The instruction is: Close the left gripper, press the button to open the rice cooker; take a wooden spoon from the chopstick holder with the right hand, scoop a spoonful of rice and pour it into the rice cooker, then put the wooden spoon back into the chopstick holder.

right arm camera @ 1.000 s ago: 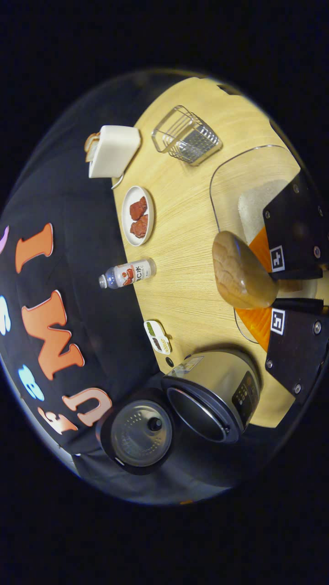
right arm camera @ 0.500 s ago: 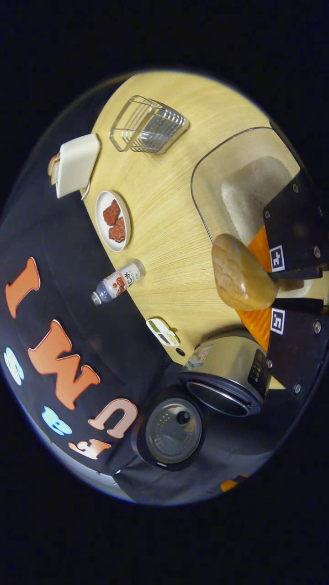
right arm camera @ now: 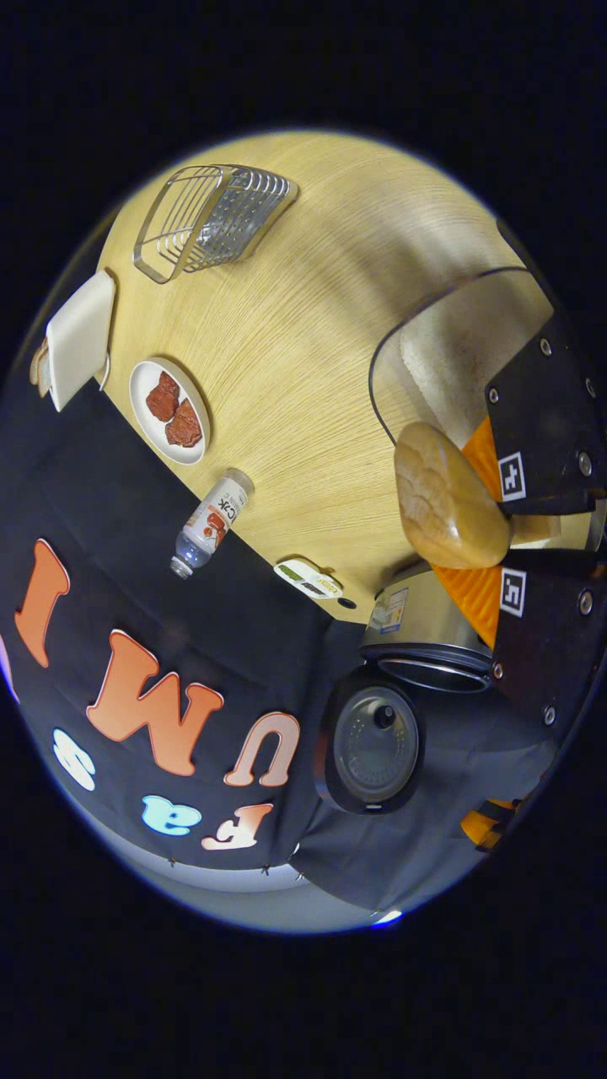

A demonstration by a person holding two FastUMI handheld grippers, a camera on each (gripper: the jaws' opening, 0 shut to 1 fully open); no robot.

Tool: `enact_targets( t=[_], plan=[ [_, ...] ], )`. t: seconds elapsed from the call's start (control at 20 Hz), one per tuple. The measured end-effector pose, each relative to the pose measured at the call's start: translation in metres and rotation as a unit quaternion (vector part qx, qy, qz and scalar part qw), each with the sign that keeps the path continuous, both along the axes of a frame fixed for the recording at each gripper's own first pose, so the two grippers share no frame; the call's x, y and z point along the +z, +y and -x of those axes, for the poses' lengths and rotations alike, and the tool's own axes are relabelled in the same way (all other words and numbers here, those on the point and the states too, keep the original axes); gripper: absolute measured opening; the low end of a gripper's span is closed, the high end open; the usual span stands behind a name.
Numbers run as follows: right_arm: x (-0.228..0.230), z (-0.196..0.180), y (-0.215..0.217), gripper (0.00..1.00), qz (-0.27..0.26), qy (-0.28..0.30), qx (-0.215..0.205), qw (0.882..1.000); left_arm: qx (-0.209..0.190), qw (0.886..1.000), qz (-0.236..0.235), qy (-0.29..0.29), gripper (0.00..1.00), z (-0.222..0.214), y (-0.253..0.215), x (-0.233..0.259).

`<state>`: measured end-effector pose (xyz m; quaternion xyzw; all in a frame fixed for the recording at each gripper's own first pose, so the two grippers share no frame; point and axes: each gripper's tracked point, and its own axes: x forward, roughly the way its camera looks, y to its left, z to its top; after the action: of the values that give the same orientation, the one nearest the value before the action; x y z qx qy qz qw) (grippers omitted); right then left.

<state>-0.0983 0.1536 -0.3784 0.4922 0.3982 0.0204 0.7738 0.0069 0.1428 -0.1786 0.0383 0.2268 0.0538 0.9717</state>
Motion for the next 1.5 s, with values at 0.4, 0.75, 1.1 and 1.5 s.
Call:
enact_targets(
  t=[0.4,0.75,1.1,1.5],
  plan=[
    [0.029,0.002,-0.055,0.15,-0.131,0.001,-0.053,0.99,-0.002,1.0,0.004,-0.019,0.92,-0.011,-0.027,0.011],
    [0.085,-0.028,-0.073,0.15,-0.269,-0.007,-0.096,0.958,-0.004,0.998,0.005,-0.061,0.92,-0.006,-0.054,0.031],
    [0.132,-0.074,-0.025,0.15,-0.307,-0.007,-0.041,0.951,0.018,0.994,-0.011,-0.108,0.92,0.024,-0.062,0.05],
    [0.171,-0.123,0.063,0.15,-0.32,-0.023,0.044,0.946,0.091,0.986,-0.049,-0.131,0.92,0.061,-0.004,0.061]
  ],
)
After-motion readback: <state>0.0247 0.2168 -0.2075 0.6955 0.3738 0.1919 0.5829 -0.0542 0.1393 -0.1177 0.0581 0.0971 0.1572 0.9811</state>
